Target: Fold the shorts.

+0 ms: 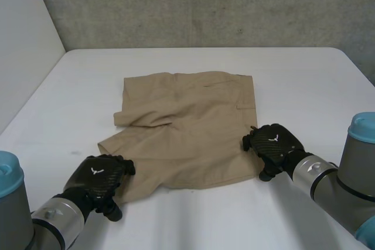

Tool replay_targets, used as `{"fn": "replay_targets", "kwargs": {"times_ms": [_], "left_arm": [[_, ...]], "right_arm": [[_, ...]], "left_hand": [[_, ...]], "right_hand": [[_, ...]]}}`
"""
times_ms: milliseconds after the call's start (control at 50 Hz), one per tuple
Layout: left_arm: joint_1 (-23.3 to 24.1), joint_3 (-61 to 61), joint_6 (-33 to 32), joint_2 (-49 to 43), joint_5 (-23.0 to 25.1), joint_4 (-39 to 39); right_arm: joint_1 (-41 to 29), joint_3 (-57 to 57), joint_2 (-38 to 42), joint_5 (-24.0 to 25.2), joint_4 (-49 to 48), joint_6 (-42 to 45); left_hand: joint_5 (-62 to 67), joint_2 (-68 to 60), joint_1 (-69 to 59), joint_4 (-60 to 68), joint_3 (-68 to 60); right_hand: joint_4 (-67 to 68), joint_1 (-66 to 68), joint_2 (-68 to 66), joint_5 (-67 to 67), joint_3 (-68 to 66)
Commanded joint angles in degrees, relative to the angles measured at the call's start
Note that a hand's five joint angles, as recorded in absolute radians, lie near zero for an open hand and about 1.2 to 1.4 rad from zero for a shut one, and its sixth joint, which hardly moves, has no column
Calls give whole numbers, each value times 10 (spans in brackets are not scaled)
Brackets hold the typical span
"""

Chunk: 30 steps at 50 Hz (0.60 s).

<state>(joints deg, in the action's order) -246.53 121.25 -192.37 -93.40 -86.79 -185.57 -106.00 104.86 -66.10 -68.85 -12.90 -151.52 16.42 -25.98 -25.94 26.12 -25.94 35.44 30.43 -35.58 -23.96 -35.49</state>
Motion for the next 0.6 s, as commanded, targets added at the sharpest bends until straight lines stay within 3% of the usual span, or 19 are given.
{"fn": "replay_targets", "kwargs": {"times_ms": [20, 180, 340, 500, 600], "left_arm": [[0, 7, -22, -11, -3, -30], [0, 7, -29, -29, -3, -38], [0, 6, -29, -43, -4, -60], [0, 0, -29, -74, -7, -95], [-4, -15, -29, -95, -22, -114]], "right_arm": [[0, -14, 20, -15, -1, 16], [0, -18, 25, -24, -26, 18], [0, -18, 23, -23, -26, 16], [4, -14, 12, -25, -20, 6], [4, -11, 11, -27, -19, 7]], "left_hand": [[43, -48, -48, 46, -48], [43, -48, -48, 46, -48], [52, -56, -56, 55, -56], [231, -236, -236, 234, -236], [470, -474, -475, 473, -475]], "right_hand": [[126, 176, -125, -141, -126], [411, 461, -409, -425, -410], [446, 496, -444, -460, -445], [446, 496, -444, -460, -445], [446, 496, -444, -460, -445]]}}
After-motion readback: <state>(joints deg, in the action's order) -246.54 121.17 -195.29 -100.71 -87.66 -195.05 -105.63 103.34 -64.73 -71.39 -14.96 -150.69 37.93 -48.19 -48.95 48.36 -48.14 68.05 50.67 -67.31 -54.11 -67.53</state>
